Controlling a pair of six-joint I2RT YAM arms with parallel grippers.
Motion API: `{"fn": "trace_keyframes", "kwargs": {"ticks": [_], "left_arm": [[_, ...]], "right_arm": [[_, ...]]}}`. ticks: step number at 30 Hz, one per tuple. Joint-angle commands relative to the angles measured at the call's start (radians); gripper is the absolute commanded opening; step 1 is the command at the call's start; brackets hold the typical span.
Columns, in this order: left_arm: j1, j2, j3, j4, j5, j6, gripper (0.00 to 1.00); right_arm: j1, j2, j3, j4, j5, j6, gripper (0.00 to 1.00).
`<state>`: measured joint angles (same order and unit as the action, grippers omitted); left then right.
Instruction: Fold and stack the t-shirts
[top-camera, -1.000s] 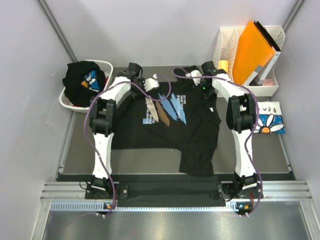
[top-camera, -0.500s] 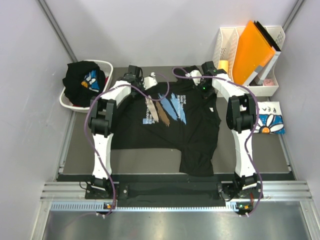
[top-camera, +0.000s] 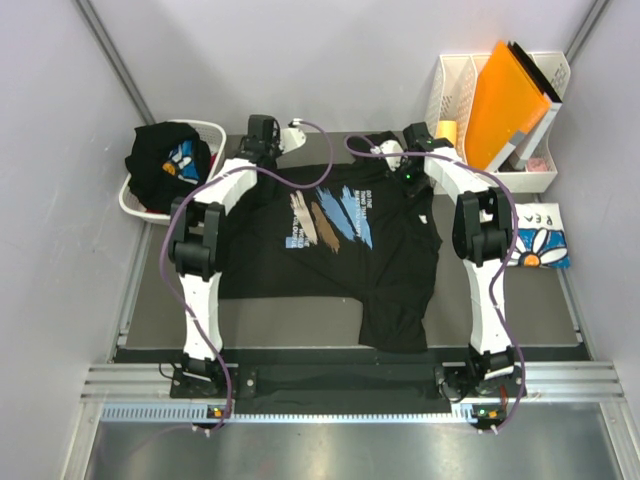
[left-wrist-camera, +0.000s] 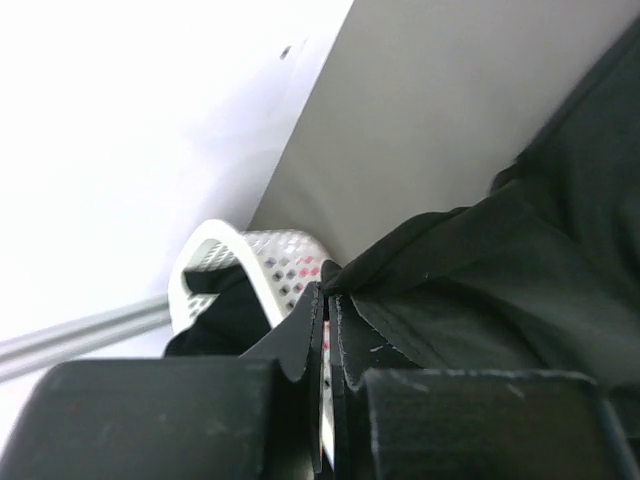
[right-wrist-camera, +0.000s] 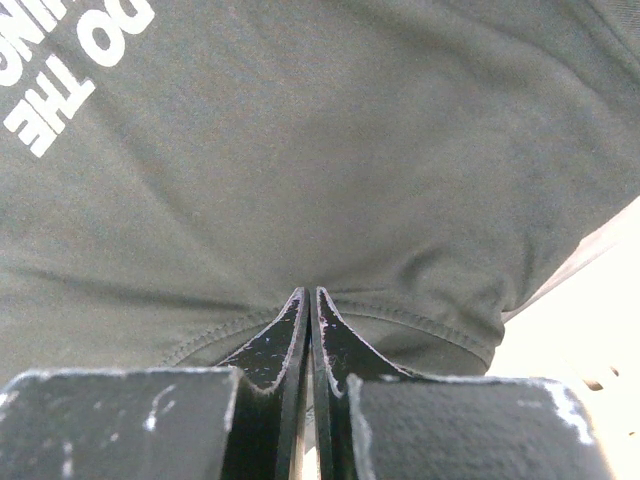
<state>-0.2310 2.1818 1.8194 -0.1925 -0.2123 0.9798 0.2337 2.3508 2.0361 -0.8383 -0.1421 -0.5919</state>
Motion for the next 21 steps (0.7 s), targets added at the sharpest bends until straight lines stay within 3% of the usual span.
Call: {"fn": "trace_keyframes", "kwargs": {"ticks": [1, 10, 21], "left_arm": [[-0.002, 0.001, -0.012, 0.093, -0.127, 0.048, 0.00], [0.001, 0.128, 0.003, 0.280, -0.395, 0.203, 0.00], [0.018, 0.286, 0.053, 0.514, -0.518, 0.372, 0.00]], "right_arm": [[0.006, -0.033, -0.020, 0.008, -0.021, -0.008, 0.00], [0.007, -0.107, -0.145, 0.033, -0.025, -0.009, 0.00], [0.004, -0.173, -0.252, 0.059, -0.048, 0.006, 0.00]]}}
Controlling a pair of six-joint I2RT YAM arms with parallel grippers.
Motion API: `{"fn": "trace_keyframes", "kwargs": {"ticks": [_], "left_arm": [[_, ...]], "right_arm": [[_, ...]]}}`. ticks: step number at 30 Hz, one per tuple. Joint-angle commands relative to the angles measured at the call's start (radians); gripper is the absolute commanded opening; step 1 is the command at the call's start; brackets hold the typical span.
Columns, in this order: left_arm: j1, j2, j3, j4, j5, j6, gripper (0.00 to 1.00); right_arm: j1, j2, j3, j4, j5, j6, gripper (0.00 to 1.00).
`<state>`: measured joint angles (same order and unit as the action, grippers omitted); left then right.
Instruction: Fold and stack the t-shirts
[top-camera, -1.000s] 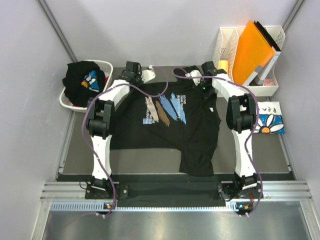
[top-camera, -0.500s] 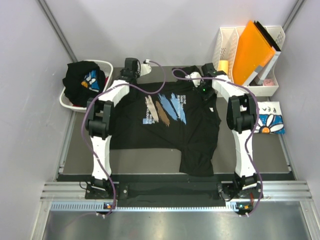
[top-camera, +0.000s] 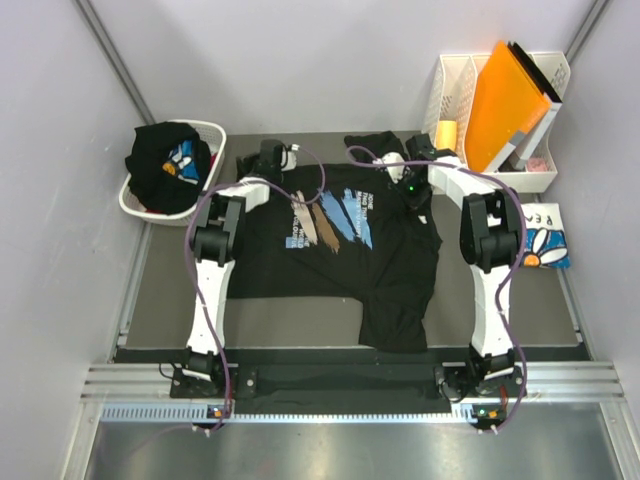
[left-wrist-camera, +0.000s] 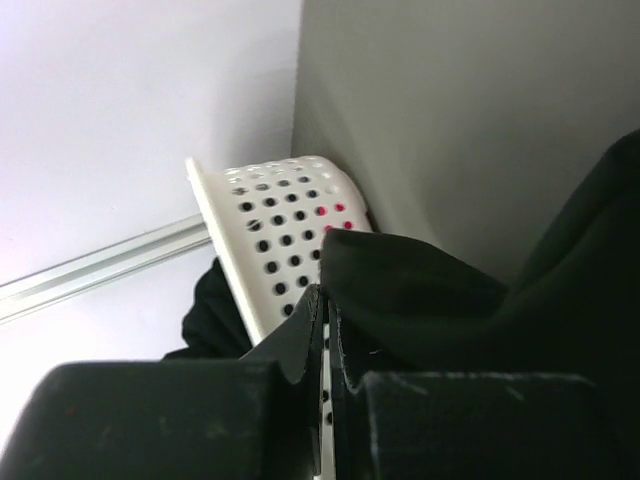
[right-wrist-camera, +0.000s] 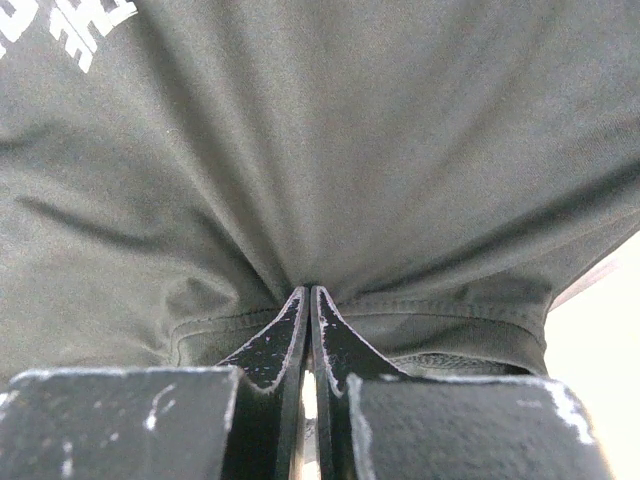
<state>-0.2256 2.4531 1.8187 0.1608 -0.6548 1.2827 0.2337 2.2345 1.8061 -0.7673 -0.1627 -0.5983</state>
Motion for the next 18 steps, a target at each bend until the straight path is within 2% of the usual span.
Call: {"fn": "trace_keyframes", "kwargs": {"ticks": [1, 10, 18], "left_arm": [[0.012, 0.023, 0.059, 0.175, -0.078, 0.088, 0.00], [0.032, 0.038, 0.077, 0.284, -0.114, 0.211, 0.00], [0.069, 0.052, 0.093, 0.171, -0.088, 0.155, 0.00]], "right_arm": [[0.004, -0.061, -0.025, -0.013, -0.029, 0.014, 0.00], [0.007, -0.061, -0.031, -0.003, -0.041, 0.023, 0.00], [0.009, -0.064, -0.017, 0.000, -0.040, 0.018, 0.00]]}}
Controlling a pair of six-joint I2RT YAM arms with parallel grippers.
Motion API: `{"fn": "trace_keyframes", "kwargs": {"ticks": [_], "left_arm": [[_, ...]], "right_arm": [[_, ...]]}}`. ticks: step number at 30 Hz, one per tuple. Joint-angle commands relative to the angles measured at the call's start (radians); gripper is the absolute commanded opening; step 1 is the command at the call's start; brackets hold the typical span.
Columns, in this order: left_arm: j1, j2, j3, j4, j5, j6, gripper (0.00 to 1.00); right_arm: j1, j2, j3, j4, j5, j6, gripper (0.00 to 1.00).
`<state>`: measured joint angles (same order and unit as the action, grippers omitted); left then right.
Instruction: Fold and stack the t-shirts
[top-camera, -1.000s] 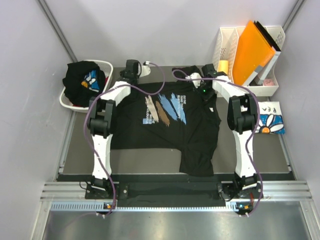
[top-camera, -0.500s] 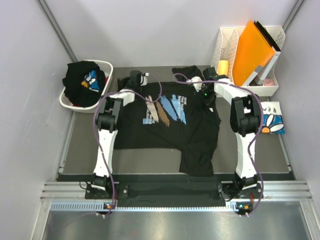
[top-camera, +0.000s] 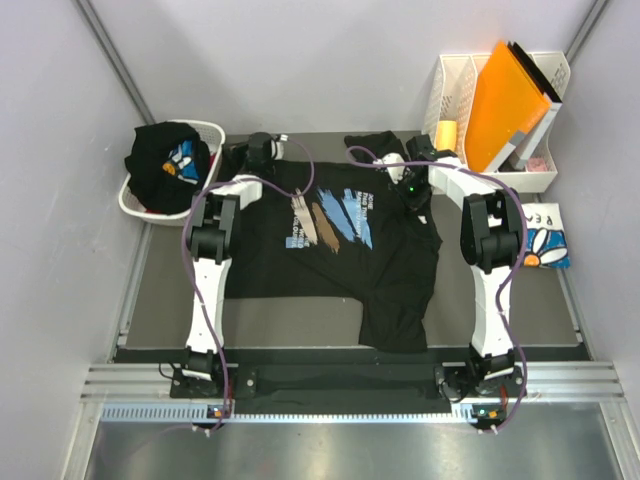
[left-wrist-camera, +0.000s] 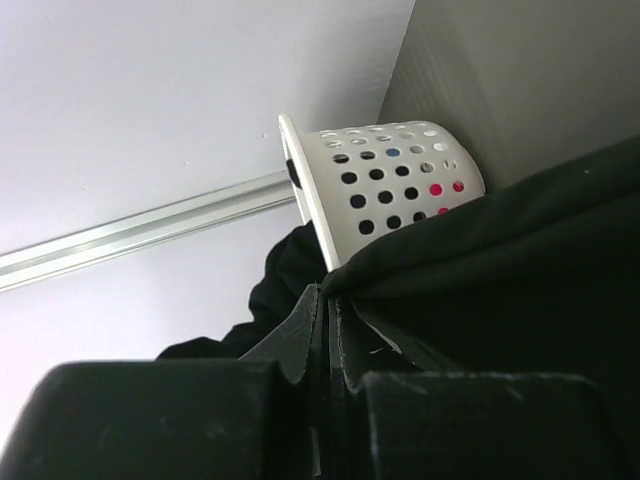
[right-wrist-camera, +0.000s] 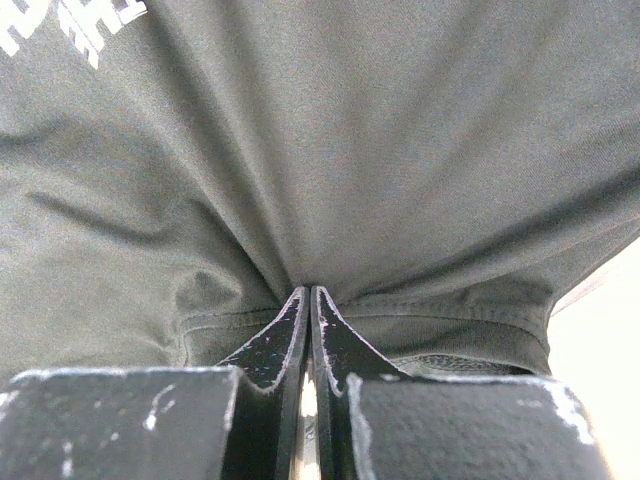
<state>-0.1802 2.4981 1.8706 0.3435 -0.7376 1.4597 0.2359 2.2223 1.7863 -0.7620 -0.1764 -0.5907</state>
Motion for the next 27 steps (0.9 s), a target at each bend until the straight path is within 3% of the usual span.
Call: {"fn": "trace_keyframes", "kwargs": {"ticks": [1, 4, 6, 7, 10, 11, 14, 18, 22, 27], "left_arm": [[0.027, 0.021, 0.047, -0.020, -0.008, -0.024, 0.00], [0.035, 0.033, 0.047, -0.028, -0.019, -0.024, 0.01], [0.044, 0.047, 0.047, -0.011, -0.031, -0.013, 0.14], [0.045, 0.053, 0.047, 0.008, -0.035, -0.010, 0.35], [0.047, 0.058, 0.047, 0.043, -0.052, 0.016, 0.62], [0.048, 0.059, 0.047, 0.076, -0.057, 0.019, 0.78], [0.048, 0.050, 0.053, 0.118, -0.071, 0.022, 0.84], [0.039, -0.002, 0.027, 0.216, -0.063, 0.010, 0.84], [0.010, -0.128, -0.017, 0.204, -0.023, -0.103, 0.84], [-0.047, -0.269, -0.143, 0.264, 0.061, -0.131, 0.83]], "right_arm": [[0.005, -0.050, 0.002, -0.008, -0.026, 0.009, 0.00], [0.006, -0.056, 0.001, -0.010, -0.025, 0.009, 0.00], [0.006, -0.062, -0.014, -0.007, -0.025, 0.009, 0.00], [0.006, -0.064, -0.018, -0.007, -0.026, 0.009, 0.01], [0.006, -0.067, -0.024, -0.003, -0.031, 0.012, 0.03], [0.006, -0.070, -0.024, -0.003, -0.034, 0.014, 0.04], [0.006, -0.079, -0.031, 0.001, -0.040, 0.015, 0.07], [0.006, -0.093, -0.039, 0.012, -0.044, 0.015, 0.08], [0.013, -0.105, -0.033, 0.015, -0.055, 0.011, 0.09], [0.017, -0.116, -0.022, 0.024, -0.055, 0.005, 0.09]]}}
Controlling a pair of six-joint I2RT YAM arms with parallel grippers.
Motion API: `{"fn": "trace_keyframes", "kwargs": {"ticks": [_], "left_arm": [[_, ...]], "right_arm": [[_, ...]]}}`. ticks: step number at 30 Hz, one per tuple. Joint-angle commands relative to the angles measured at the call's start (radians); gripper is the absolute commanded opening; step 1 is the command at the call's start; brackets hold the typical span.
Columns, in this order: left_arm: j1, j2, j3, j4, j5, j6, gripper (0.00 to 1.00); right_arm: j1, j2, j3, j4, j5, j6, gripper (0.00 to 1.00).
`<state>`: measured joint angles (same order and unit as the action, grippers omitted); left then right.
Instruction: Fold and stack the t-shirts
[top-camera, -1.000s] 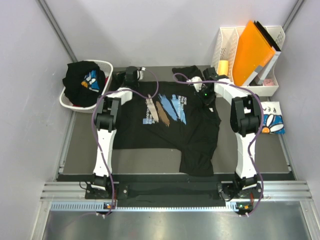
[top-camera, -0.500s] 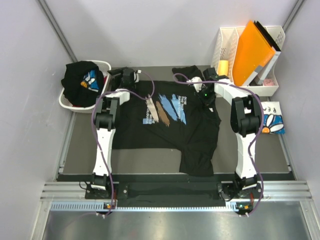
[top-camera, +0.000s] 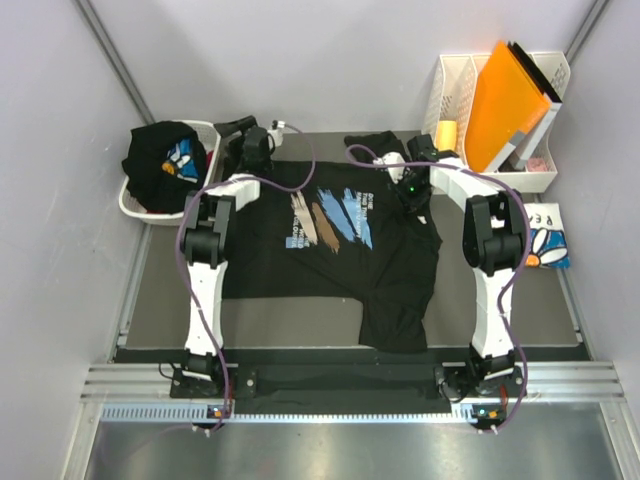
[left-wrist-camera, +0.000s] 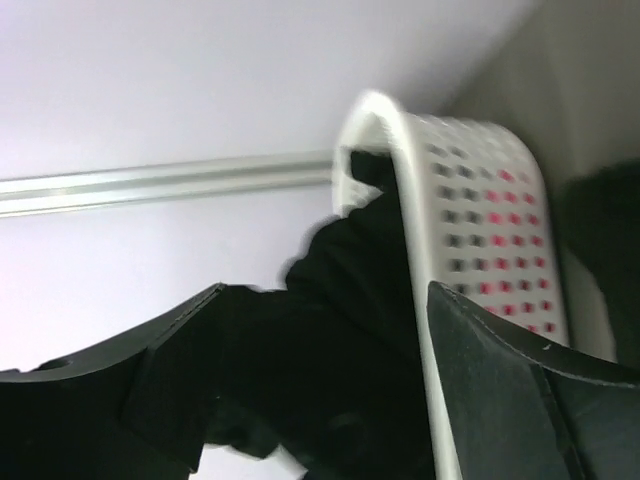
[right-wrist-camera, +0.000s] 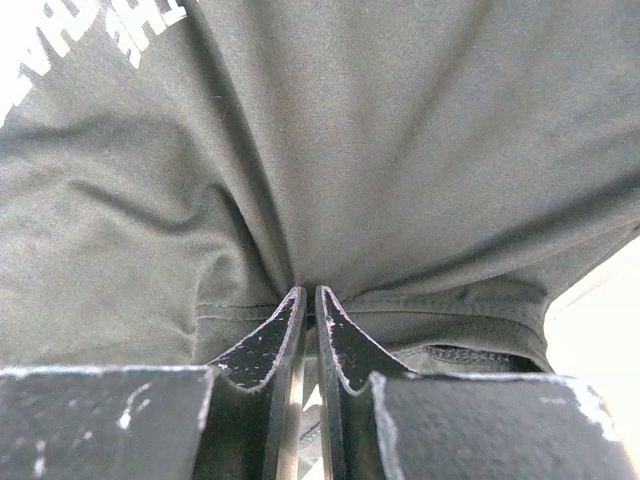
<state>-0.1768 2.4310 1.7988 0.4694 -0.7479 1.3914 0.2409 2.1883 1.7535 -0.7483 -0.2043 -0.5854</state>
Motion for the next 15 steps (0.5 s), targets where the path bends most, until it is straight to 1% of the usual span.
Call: {"fn": "trace_keyframes", "kwargs": {"ticks": [1, 3, 5, 6, 7, 10, 11, 12, 13, 15], "left_arm": [[-0.059, -0.220, -0.090, 0.135, 0.081, -0.078, 0.83], [-0.085, -0.256, -0.142, 0.101, 0.105, -0.098, 0.82], [-0.105, -0.312, -0.176, -0.016, 0.133, -0.156, 0.76], [-0.107, -0.352, -0.211, -0.069, 0.178, -0.182, 0.74], [-0.108, -0.369, -0.228, -0.180, 0.205, -0.236, 0.71], [-0.109, -0.386, -0.268, -0.317, 0.246, -0.272, 0.40], [-0.098, -0.389, -0.301, -0.360, 0.255, -0.272, 0.38], [-0.092, -0.391, -0.321, -0.360, 0.259, -0.264, 0.36], [-0.075, -0.389, -0.337, -0.357, 0.260, -0.261, 0.29], [-0.055, -0.371, -0.358, -0.345, 0.254, -0.256, 0.03]], "right_arm": [[0.011, -0.088, 0.011, 0.015, -0.029, -0.001, 0.09], [0.011, -0.101, 0.008, 0.029, -0.027, -0.001, 0.08], [0.012, -0.124, -0.011, 0.067, -0.030, 0.007, 0.03], [0.012, -0.131, -0.014, 0.082, -0.033, 0.010, 0.00], [0.012, -0.137, -0.015, 0.104, -0.043, 0.019, 0.00], [0.012, -0.118, 0.007, 0.107, -0.050, 0.032, 0.00], [0.012, -0.111, 0.026, 0.103, -0.050, 0.033, 0.00], [0.012, -0.099, 0.032, 0.095, -0.049, 0.033, 0.00], [0.011, -0.094, 0.035, 0.095, -0.047, 0.033, 0.00], [0.012, -0.093, 0.037, 0.092, -0.049, 0.032, 0.00]]}}
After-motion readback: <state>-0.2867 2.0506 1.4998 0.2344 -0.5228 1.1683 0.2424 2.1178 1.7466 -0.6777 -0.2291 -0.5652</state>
